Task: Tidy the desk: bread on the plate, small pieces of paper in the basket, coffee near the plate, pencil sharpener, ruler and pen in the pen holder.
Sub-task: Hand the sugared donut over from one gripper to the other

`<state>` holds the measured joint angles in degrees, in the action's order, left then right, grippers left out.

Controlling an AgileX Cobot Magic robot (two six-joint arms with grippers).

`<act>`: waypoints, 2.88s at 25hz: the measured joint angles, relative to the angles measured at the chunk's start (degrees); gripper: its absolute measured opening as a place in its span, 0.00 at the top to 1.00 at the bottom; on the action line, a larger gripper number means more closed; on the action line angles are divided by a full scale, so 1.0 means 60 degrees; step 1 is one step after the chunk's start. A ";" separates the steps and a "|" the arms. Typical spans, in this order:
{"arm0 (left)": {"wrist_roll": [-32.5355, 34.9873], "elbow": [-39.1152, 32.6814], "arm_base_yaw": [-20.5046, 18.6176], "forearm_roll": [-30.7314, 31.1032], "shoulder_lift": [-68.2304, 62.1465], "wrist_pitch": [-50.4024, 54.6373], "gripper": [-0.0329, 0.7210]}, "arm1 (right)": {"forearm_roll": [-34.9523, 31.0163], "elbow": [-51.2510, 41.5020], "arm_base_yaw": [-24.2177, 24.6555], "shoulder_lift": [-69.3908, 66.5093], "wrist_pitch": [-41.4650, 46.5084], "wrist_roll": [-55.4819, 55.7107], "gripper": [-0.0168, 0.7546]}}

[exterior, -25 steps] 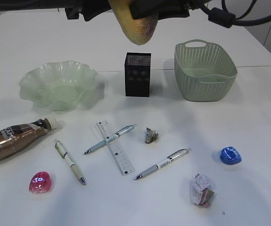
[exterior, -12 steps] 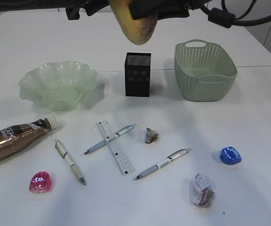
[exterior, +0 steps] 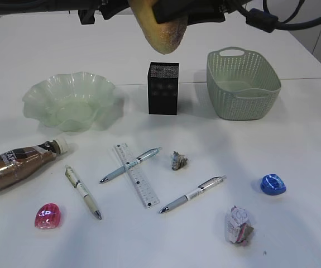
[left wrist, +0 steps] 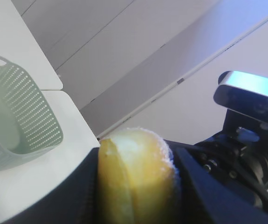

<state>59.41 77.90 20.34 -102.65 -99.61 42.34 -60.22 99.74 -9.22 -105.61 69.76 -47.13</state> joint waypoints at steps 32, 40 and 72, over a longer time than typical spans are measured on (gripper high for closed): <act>0.0017 0.0000 0.0000 0.0081 -0.0022 0.0018 0.56 | 0.0020 0.0000 0.0000 0.0000 0.0019 0.0718 0.22; 0.0031 0.0000 0.0000 0.0081 -0.0022 0.0018 0.56 | 0.0037 0.0000 0.0000 0.0000 0.0019 0.1014 0.22; 0.0031 0.0000 0.0000 0.0123 -0.0044 0.0256 0.56 | 0.0783 0.0000 0.0000 0.0313 0.0102 0.1874 0.22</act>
<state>59.59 77.90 20.34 -101.91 -99.87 43.87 -55.53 99.74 -9.22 -103.73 70.37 -35.89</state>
